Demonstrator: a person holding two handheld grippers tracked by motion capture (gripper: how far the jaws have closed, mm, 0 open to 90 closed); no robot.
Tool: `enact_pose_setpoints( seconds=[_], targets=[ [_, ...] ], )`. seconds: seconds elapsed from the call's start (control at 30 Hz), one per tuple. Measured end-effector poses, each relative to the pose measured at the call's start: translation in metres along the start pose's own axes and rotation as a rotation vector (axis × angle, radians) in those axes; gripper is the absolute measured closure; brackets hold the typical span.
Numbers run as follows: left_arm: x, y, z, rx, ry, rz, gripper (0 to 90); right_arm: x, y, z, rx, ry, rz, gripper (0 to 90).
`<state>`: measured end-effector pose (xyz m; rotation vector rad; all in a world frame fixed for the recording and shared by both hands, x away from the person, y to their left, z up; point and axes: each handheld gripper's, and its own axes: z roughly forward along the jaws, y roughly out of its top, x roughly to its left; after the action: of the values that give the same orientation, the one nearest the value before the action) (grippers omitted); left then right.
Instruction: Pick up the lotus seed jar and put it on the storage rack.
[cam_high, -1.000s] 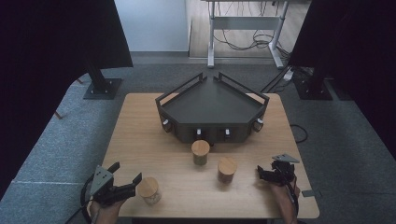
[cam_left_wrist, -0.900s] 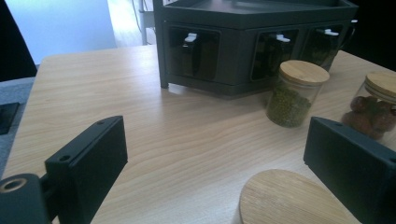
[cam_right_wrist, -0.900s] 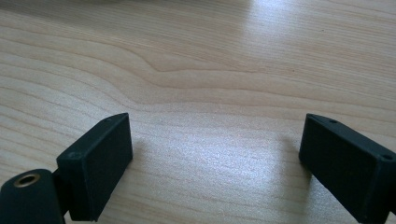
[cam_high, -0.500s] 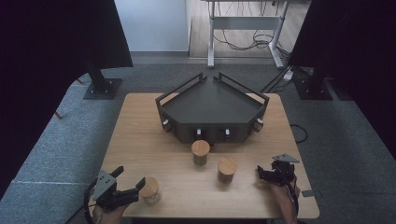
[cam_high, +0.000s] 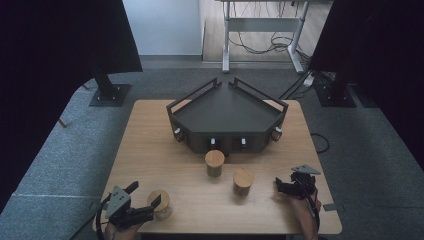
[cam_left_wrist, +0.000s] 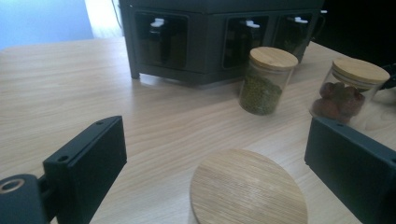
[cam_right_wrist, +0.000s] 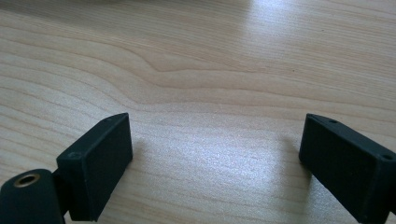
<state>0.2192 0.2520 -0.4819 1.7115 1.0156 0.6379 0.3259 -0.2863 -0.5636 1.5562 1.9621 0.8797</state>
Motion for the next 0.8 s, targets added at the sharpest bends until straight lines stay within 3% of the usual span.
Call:
enact_pose_setpoints(
  seconds=[0.8],
  targets=[
    [-0.013, -0.021, 0.016, 0.031, -0.015, 0.022, 4.7, 0.000, 0.000, 0.000, 0.000, 0.001, -0.001, 8.8]
  ],
)
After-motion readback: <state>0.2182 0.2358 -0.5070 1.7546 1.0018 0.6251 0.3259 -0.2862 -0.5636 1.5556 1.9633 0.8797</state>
